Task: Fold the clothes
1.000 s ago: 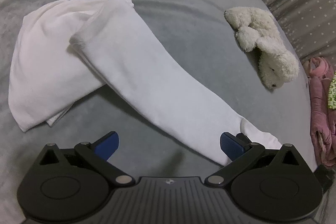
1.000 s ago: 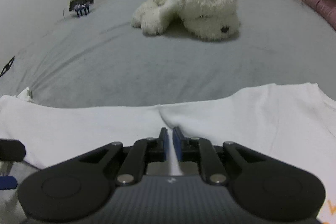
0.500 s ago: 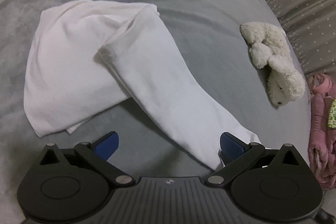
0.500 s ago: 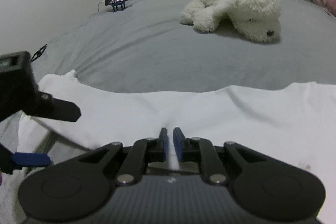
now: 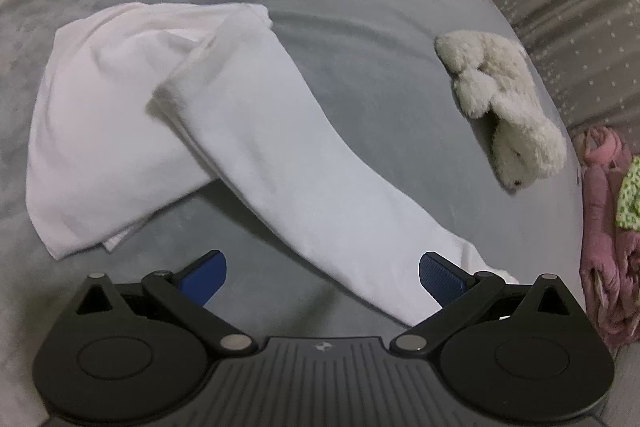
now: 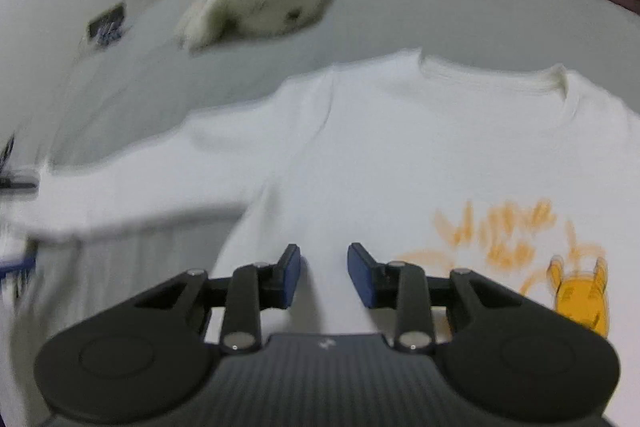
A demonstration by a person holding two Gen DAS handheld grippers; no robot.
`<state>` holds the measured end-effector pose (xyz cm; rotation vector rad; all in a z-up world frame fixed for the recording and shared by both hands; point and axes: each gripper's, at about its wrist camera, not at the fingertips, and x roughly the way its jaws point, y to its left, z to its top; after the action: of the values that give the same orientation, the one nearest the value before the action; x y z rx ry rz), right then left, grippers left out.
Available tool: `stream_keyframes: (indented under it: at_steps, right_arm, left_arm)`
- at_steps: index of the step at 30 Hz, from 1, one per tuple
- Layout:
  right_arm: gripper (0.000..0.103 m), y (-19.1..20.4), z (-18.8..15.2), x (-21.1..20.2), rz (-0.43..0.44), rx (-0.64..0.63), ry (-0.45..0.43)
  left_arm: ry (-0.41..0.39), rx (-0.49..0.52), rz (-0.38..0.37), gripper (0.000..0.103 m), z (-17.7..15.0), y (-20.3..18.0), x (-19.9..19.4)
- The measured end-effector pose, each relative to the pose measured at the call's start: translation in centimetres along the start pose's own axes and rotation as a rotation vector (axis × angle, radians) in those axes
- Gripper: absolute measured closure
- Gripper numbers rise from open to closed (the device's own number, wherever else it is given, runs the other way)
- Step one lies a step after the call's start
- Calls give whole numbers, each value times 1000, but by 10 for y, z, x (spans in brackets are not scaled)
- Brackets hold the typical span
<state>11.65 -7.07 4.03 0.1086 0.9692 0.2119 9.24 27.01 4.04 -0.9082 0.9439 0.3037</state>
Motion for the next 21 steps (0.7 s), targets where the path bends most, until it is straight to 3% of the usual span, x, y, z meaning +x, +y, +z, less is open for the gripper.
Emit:
stream_keyframes:
  at_steps: [6, 9, 14, 21]
  right_arm:
    - [72, 39, -42, -23, 11, -109, 7]
    - [72, 62, -66, -37, -34, -182, 19]
    - [72, 83, -107, -65, 32, -200, 75]
    - [72, 71, -137, -96, 131, -73, 160]
  left_arm:
    - [3, 4, 7, 0, 1, -1, 2]
    - [7, -5, 15, 0, 0, -1, 4]
    - [11, 28, 13, 0, -4, -7, 6]
    - [21, 54, 14, 0, -9, -12, 8]
